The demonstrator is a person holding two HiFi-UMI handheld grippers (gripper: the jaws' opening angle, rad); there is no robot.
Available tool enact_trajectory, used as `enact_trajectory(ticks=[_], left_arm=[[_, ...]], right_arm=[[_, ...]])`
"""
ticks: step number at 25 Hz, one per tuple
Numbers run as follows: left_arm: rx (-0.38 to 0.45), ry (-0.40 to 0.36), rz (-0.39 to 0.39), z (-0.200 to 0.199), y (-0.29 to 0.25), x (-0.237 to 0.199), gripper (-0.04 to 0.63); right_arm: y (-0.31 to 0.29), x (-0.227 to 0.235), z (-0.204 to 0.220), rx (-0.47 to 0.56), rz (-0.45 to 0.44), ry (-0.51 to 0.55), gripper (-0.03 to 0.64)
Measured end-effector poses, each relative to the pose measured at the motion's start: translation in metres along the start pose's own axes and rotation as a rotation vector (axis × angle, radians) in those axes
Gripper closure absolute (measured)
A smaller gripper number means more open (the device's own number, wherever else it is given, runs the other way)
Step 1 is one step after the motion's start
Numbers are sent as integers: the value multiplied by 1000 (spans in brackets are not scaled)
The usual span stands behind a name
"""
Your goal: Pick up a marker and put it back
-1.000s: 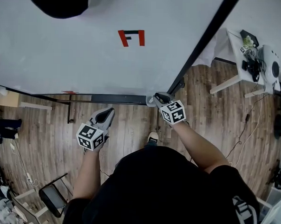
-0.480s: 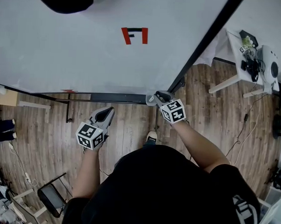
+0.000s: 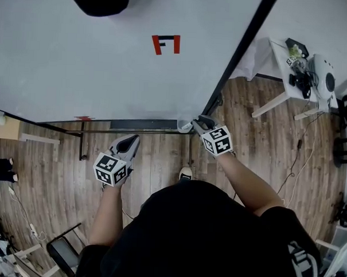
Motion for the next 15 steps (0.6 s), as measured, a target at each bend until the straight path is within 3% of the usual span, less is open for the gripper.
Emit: enact_trajectory(ticks=[15], left_arm=[[28,-51,73,-12,3,12,581]], right_arm=[[75,-19,-25,108,75,-20,512]])
Point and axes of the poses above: the fingertips, and each gripper's own axes: y backward along the fingers, x to its right, z out of its underside, the point moved 10 cm from there along y, backward along the fingers, and after that the axes turned 6 degrees about y, right-handed, at the moved point
